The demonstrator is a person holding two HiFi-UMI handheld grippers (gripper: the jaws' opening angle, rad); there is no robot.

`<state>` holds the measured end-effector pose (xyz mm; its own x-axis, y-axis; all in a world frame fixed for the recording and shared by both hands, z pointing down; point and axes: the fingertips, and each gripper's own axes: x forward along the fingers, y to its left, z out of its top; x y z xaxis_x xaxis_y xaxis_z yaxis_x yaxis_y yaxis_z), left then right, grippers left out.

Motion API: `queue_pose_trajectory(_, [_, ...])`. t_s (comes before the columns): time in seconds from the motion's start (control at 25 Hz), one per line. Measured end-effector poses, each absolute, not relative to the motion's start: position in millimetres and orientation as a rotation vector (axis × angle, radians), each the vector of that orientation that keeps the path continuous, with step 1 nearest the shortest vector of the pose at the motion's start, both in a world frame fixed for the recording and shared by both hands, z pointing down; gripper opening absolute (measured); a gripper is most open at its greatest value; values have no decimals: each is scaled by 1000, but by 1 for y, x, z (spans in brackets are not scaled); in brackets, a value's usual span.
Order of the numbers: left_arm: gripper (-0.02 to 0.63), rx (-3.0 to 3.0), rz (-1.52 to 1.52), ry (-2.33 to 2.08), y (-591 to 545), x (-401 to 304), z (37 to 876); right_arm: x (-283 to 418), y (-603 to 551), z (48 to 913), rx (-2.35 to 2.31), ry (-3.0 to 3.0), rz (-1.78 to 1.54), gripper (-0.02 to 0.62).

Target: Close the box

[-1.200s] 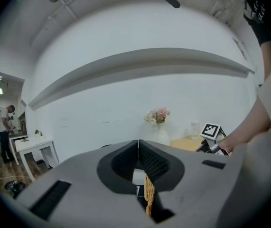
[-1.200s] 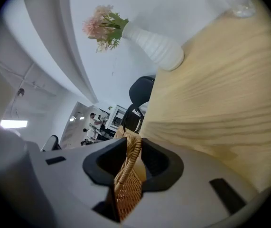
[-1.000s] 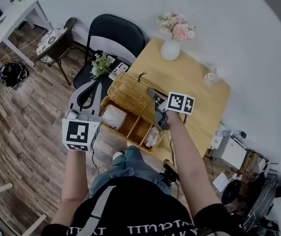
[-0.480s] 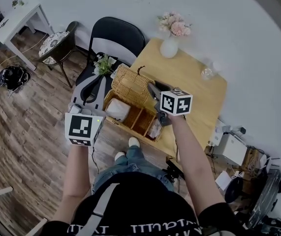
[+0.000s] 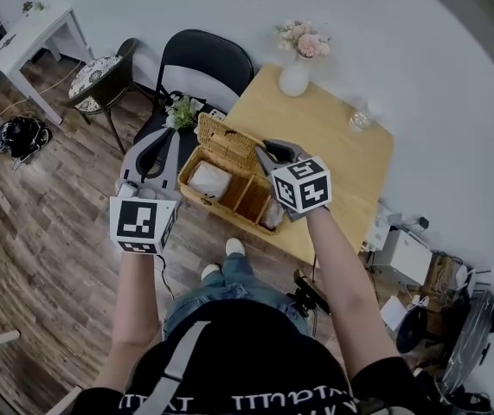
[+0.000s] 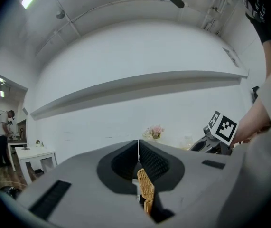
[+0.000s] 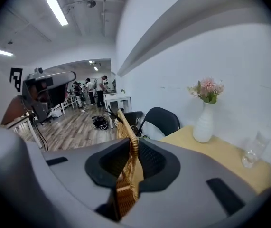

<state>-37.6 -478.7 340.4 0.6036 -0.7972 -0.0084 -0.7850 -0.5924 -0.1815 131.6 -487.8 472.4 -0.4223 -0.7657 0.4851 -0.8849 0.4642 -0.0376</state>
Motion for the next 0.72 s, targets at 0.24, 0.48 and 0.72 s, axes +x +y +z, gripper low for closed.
queue_pose_trajectory(0.24, [14,-2654,-78,1322,-462,-49,337,107,-461,470,1244,-2356,423,74])
queue_pose_trajectory(0.48, [14,-2651,-63,1332,-452,-61,338,81,-433,481,1106,-2335,355,90])
queue_pose_trajectory(0.72, [14,-2674,-74,1337,-444,-68,348,61,-410,499,1009,-2325,404,107])
